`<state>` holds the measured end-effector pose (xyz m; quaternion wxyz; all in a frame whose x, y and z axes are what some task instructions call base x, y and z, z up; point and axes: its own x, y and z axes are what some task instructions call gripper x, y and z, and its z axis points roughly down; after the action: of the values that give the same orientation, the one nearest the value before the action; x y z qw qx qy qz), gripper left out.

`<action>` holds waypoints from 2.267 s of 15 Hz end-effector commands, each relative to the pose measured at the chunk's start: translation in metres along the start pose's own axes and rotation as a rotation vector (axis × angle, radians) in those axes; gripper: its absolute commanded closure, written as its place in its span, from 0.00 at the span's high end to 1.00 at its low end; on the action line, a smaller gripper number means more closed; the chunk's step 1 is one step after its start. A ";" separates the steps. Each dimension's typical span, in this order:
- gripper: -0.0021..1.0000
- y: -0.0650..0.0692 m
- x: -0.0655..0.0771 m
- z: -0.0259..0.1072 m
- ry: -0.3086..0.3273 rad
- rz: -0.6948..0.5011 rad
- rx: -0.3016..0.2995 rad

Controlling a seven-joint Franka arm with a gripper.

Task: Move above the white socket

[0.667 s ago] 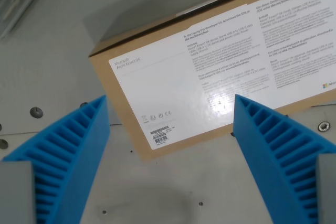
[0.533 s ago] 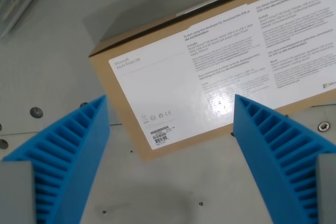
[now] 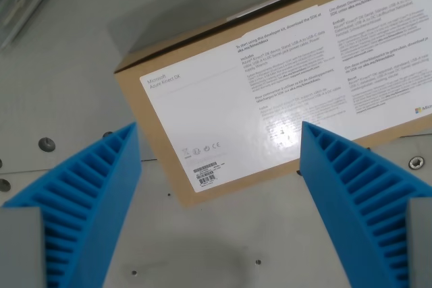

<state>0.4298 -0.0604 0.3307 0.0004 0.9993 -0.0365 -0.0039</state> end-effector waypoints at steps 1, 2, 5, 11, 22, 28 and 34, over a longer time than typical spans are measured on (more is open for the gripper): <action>1.00 0.000 0.003 0.002 0.005 -0.008 0.000; 1.00 -0.001 0.004 0.003 0.006 -0.010 0.000; 1.00 -0.001 0.007 0.006 0.009 -0.017 0.000; 1.00 -0.003 0.017 0.017 0.001 -0.033 0.002; 1.00 -0.008 0.044 0.047 -0.033 -0.061 0.013; 1.00 -0.011 0.059 0.068 -0.026 -0.079 0.019; 1.00 -0.014 0.077 0.090 -0.036 -0.092 0.023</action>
<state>0.4958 -0.0525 0.2414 0.0059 0.9999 -0.0126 -0.0043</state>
